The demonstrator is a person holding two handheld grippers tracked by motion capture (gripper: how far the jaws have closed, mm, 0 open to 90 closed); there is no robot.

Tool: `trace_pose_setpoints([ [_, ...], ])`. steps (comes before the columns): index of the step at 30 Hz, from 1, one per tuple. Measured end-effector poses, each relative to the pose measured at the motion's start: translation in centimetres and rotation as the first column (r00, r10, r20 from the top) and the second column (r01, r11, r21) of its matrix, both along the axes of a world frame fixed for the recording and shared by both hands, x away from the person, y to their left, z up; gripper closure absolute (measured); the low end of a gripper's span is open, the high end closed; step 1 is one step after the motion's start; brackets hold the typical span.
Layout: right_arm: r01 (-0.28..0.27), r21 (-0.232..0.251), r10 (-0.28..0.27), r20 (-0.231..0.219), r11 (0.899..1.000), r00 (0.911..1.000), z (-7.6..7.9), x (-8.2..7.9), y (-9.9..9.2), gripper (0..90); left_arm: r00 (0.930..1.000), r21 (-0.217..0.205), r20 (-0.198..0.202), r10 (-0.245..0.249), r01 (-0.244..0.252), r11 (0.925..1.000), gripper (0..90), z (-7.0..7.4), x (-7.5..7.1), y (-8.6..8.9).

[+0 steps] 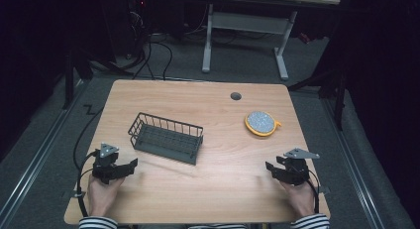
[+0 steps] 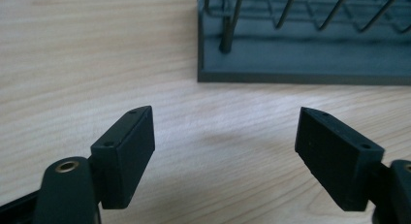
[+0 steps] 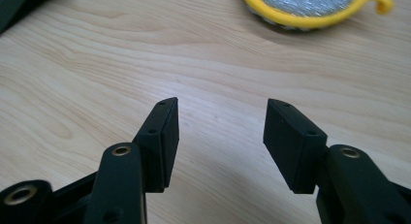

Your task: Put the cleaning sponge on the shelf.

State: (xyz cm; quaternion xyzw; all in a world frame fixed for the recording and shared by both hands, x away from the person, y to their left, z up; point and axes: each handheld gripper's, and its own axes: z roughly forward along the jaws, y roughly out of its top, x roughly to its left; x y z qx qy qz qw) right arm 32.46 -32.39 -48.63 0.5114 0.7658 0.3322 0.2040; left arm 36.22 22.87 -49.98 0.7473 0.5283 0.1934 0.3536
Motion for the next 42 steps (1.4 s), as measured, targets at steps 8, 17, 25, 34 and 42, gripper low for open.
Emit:
trace_pose_setpoints([
  [8,-0.129,0.024,0.13,-0.021,0.991,0.9913,2.0,2.6,2.9,52.7,0.9995,-0.003,0.017,-0.026,0.026,0.9997,28.4,2.8,0.8,-0.1],
  [17,-0.221,0.051,0.223,-0.031,0.974,0.9743,3.7,6.1,5.7,58.6,0.9988,-0.036,0.029,-0.039,0.04,0.9986,34.2,5.9,2.6,0.4],
  [25,-0.29,0.033,0.291,-0.037,0.956,0.9559,5.1,8.4,8.5,62.1,0.9992,-0.051,0.003,-0.041,0.041,0.9979,46.8,7.8,5.4,0.5],
  [34,-0.348,0.028,0.349,-0.051,0.937,0.9358,7.1,11.0,11.4,64.2,0.9987,-0.007,-0.043,-0.027,0.027,0.9996,56.5,7.6,7.3,0.0],
  [42,-0.405,0.018,0.405,-0.082,0.914,0.9106,7.7,12.7,14.7,65.1,0.9972,-0.013,-0.071,-0.021,0.02,0.9997,63.1,7.1,8.1,-0.2],
])
